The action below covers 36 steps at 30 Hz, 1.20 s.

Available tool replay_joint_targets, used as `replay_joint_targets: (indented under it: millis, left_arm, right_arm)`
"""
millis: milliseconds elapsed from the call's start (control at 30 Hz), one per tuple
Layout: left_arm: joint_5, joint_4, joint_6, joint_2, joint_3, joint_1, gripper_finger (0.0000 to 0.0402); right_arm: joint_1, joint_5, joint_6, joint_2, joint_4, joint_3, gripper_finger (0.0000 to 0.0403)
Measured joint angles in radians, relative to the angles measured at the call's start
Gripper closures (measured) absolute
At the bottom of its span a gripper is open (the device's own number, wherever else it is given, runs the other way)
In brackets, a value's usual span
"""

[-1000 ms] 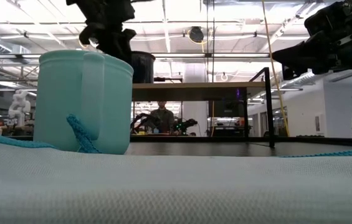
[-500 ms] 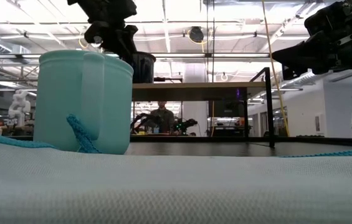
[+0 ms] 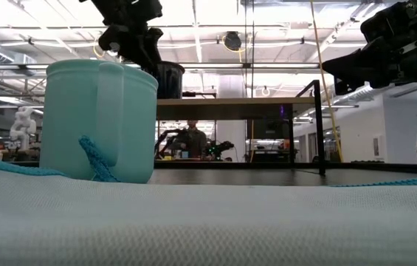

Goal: Stack small to large cups/mugs on shelf
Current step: Put the dark blue mug on the shelf

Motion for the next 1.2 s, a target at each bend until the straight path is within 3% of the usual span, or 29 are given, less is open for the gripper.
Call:
replay_joint_targets:
  millis: [467, 933, 1200]
  left_arm:
    - [-0.033, -0.033, -0.005, -0.004, 0.001, 0.010, 0.0222]
    - [-0.034, -0.034, 0.036, -0.004, 0.001, 0.010, 0.0384]
    - [-0.033, 0.004, 0.151, -0.004, 0.001, 0.001, 0.0382]
  right_arm:
    - [0.000, 0.000, 0.007, 0.000, 0.021, 0.000, 0.0403]
    - [0.000, 0.000, 0.007, 0.000, 0.023, 0.000, 0.0403]
    - [0.000, 0.000, 0.007, 0.000, 0.023, 0.000, 0.0403]
